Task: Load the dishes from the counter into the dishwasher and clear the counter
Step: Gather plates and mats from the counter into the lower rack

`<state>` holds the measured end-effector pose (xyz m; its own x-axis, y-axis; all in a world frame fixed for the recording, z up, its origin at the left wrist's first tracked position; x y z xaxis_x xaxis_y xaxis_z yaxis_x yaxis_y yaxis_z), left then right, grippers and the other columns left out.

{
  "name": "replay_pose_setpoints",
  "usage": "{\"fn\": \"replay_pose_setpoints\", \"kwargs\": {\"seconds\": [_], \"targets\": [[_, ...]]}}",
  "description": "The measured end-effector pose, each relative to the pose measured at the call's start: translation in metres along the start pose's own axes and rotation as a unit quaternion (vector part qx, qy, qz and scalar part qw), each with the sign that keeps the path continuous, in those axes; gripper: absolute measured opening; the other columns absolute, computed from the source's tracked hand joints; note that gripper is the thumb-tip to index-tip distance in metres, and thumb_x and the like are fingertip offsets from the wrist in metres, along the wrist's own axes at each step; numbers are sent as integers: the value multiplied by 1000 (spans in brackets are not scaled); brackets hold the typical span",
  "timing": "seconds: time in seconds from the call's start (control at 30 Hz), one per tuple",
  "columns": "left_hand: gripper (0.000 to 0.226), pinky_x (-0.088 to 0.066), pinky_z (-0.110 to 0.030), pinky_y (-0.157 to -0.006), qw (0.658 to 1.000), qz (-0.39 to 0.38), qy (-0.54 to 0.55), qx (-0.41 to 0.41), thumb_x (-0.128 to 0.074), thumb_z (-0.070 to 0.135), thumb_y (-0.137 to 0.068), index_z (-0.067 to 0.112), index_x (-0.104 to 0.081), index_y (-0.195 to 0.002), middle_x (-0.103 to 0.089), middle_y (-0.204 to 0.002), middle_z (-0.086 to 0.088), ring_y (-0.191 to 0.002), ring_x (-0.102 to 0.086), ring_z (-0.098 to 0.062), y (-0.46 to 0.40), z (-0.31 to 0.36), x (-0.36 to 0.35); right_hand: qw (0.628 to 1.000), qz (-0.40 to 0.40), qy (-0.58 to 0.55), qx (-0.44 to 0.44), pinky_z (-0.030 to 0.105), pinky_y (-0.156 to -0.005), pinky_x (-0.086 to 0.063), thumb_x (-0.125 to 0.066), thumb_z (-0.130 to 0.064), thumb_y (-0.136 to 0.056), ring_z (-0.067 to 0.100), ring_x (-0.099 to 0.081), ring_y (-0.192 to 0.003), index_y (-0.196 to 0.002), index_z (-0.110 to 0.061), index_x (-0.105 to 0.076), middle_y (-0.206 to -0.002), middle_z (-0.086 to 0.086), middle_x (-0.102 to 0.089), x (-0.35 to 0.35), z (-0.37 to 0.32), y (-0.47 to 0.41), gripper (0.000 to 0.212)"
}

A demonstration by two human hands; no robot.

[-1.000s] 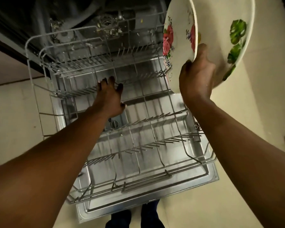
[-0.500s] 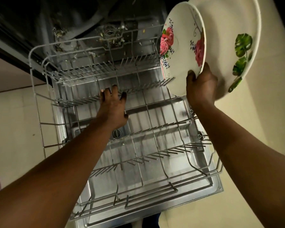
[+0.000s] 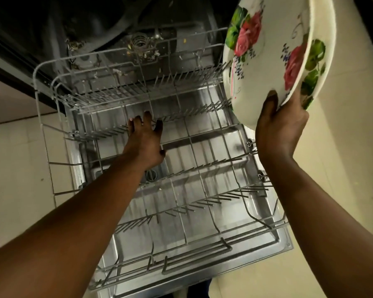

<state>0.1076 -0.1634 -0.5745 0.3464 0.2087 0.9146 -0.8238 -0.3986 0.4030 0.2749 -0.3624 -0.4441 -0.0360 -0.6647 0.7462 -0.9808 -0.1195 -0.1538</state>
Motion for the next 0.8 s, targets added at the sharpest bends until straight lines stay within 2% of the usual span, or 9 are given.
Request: {"fn": "replay_pose_setpoints", "kwargs": {"seconds": [0.1,0.23,0.37,0.47,0.6,0.7,0.73,0.8], "targets": [[93,-12,-55,-117,1000,15,-10,-5,-69,52,-78,14,-24,-151,-10,-152,-23,-137,-17,-44,0,1,2,998,-41,41,-5,35,-93,-50,-43,-26,-102,32,-59,-110,-133,-10,-49,-130,14,-58,-8,3,-1,36],[94,-13,-55,-117,1000,14,-19,-4,-68,55,-78,14,-24,-150,-9,-152,-23,-137,-17,-44,-1,1,-1,993,-85,78,23,47,-88,-55,-43,-24,-102,35,-62,-101,-132,-12,-48,-118,17,-61,-20,4,-5,33],[94,-16,-56,-116,999,30,-16,-1,-71,57,-74,14,-31,-147,-15,-148,-21,-133,-23,-43,-3,1,-1,991,-102,87,21,50,-88,-55,-44,-26,-100,37,-62,-102,-128,-13,-49,-113,15,-64,-34,12,-12,30],[95,-15,-56,-117,999,31,-21,1,-70,58,-75,15,-29,-148,-14,-149,-21,-134,-23,-43,-3,1,-3,989,-94,110,28,45,-87,-52,-44,-29,-97,39,-62,-96,-118,-13,-53,-99,14,-66,-44,11,-23,28],[96,-14,-56,-117,999,31,-20,0,-69,58,-75,16,-26,-150,-12,-151,-22,-136,-21,-43,-3,1,-4,990,-101,97,-7,43,-99,-48,-51,-31,-94,31,-64,-103,-121,-19,-57,-112,7,-69,-54,11,-36,31],[92,-11,-55,-117,1000,22,2,4,-69,52,-78,17,-25,-151,-10,-153,-21,-138,-17,-43,-2,1,-1,988,-140,36,-49,44,-97,-49,-64,-41,-88,33,-63,-105,-119,-15,-57,-114,9,-68,-54,25,-31,42],[89,-9,-55,-118,999,21,25,2,-69,48,-80,17,-26,-151,-9,-155,-21,-140,-12,-44,-2,-1,0,986,-153,14,-64,41,-94,-51,-67,-41,-86,34,-63,-103,-119,-10,-56,-114,12,-67,-52,30,-26,46],[81,-4,-53,-120,996,26,80,0,-67,37,-86,17,-25,-152,1,-159,-18,-146,2,-42,4,-5,3,986,-151,11,-73,26,-85,-48,-69,-38,-87,31,-62,-101,-119,-3,-53,-116,16,-64,-41,33,-11,49]]}}
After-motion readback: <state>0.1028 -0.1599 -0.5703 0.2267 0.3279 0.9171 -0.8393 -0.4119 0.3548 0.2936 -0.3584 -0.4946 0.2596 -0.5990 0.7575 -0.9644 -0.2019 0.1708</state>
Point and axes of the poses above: each hand's wrist, its own y-axis away from the middle knuckle, its own x-axis out of the back of the hand, z = x × y, the point moved 5 cm from there along -y, towards the middle knuckle
